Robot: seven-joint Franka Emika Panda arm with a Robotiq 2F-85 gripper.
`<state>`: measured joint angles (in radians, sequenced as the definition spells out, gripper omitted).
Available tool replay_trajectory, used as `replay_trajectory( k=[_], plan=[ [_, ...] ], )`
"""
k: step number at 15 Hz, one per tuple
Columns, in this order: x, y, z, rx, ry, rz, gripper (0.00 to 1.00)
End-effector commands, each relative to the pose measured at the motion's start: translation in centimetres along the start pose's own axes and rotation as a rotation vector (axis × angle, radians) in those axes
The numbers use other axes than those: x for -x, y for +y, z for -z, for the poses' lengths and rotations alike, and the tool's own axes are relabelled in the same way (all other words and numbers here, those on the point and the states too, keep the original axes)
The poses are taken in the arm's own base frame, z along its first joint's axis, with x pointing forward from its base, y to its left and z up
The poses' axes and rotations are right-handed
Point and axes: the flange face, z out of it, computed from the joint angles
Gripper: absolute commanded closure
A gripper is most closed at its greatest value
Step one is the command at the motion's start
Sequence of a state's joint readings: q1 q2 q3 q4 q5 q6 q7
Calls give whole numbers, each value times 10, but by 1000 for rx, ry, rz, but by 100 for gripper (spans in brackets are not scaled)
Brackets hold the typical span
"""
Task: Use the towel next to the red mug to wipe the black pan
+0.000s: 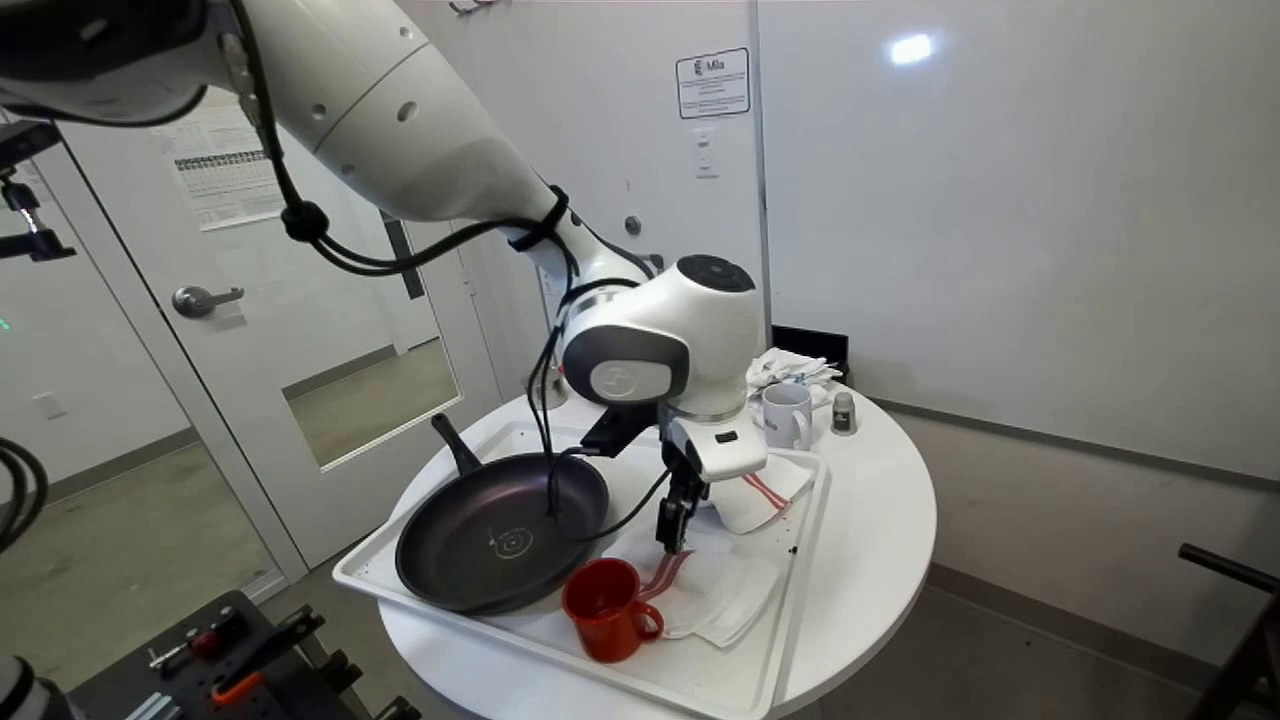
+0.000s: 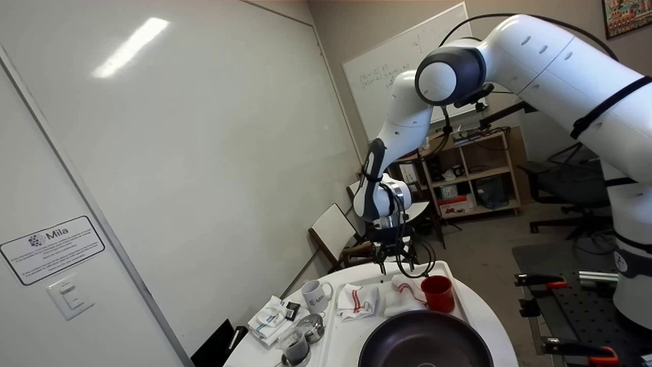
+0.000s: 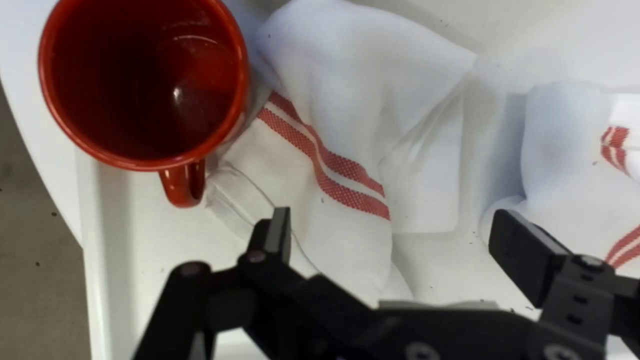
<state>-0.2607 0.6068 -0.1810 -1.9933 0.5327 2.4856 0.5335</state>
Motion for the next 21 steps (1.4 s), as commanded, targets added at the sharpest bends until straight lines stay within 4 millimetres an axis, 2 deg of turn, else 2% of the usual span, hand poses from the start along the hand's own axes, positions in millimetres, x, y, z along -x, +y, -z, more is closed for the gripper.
replay_trajectory(
  k=[1, 3, 6, 12, 15, 18, 19, 21],
  plan=[
    [40, 0, 38, -21, 118, 155, 0],
    [62, -4, 47, 1, 150, 266, 0],
    [99, -4, 45, 54, 120, 428, 0],
    [168, 27, 47, 186, 81, 729, 0],
    [186, 42, 51, 277, 60, 870, 0],
    [195, 53, 55, 369, 39, 1008, 0],
    [187, 41, 45, 328, 47, 923, 0],
    [190, 46, 49, 353, 42, 967, 0]
  ],
)
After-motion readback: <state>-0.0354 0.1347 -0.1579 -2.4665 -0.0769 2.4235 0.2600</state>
